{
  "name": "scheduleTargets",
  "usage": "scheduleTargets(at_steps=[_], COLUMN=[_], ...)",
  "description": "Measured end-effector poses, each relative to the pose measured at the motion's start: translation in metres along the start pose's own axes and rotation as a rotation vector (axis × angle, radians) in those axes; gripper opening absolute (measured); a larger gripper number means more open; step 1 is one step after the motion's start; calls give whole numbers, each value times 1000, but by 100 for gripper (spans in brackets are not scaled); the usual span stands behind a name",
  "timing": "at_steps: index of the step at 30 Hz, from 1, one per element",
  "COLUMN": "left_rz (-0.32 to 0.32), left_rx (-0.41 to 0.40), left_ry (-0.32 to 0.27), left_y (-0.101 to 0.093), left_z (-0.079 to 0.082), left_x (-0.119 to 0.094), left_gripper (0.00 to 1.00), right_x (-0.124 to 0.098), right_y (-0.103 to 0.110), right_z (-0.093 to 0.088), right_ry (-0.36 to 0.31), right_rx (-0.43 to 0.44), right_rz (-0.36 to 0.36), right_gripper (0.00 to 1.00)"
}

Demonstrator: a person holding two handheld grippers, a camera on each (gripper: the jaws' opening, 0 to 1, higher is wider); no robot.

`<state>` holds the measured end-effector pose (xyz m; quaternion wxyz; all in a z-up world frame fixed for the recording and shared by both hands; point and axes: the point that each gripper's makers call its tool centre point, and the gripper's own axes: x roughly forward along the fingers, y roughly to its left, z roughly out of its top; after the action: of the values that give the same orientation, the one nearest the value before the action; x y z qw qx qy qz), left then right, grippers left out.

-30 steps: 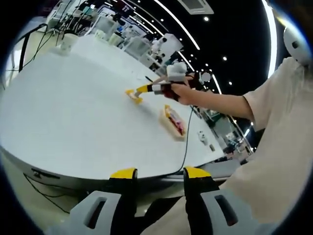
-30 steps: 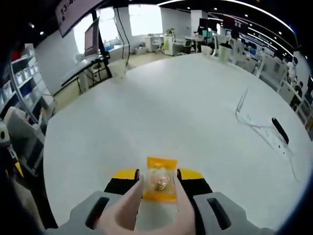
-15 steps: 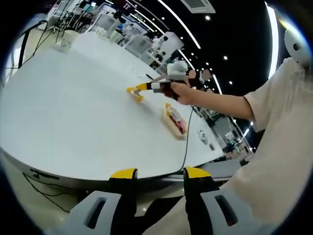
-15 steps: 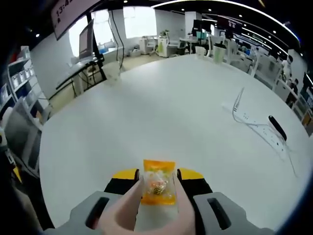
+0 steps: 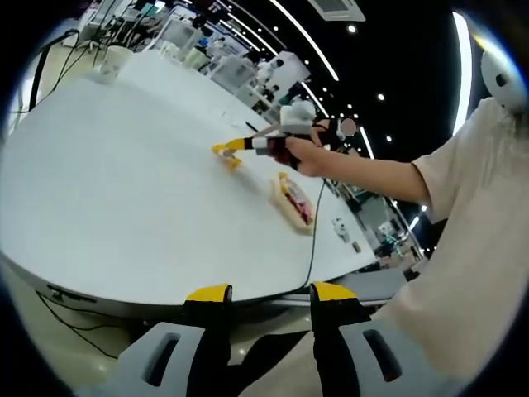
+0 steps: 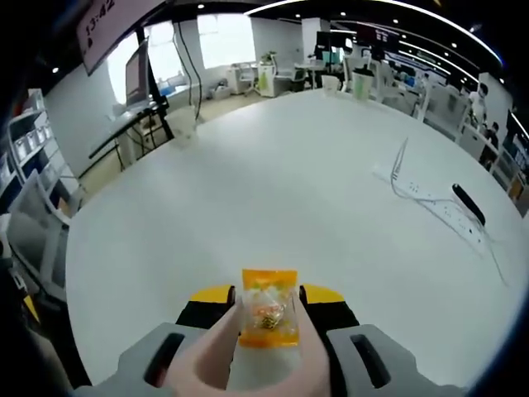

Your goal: Place the target food into the container with the food tongs after gripping and lifting it, then release it inside without dropping or visibly crushing the food.

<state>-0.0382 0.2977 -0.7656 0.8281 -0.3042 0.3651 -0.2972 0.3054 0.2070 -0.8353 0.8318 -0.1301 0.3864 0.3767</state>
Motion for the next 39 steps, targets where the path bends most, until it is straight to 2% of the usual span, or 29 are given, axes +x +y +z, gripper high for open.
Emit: scheduleTargets(at_steps=[12,23,39], left_rz=[-11,-14,-21], left_rx=[1,1,1], left_ry=[6,11,11], left_y=[0,1,0], left_z=[1,3,4], left_x=[5,6,9], left_gripper=[37,37,36], right_x=[-1,3,10], right_y=[1,-1,2], right_z=[-5,-3,-9], right_ry=[-2,5,90], right_rx=[32,35,0], right_rz=[-44,-45,-34], right_gripper=[31,30,28])
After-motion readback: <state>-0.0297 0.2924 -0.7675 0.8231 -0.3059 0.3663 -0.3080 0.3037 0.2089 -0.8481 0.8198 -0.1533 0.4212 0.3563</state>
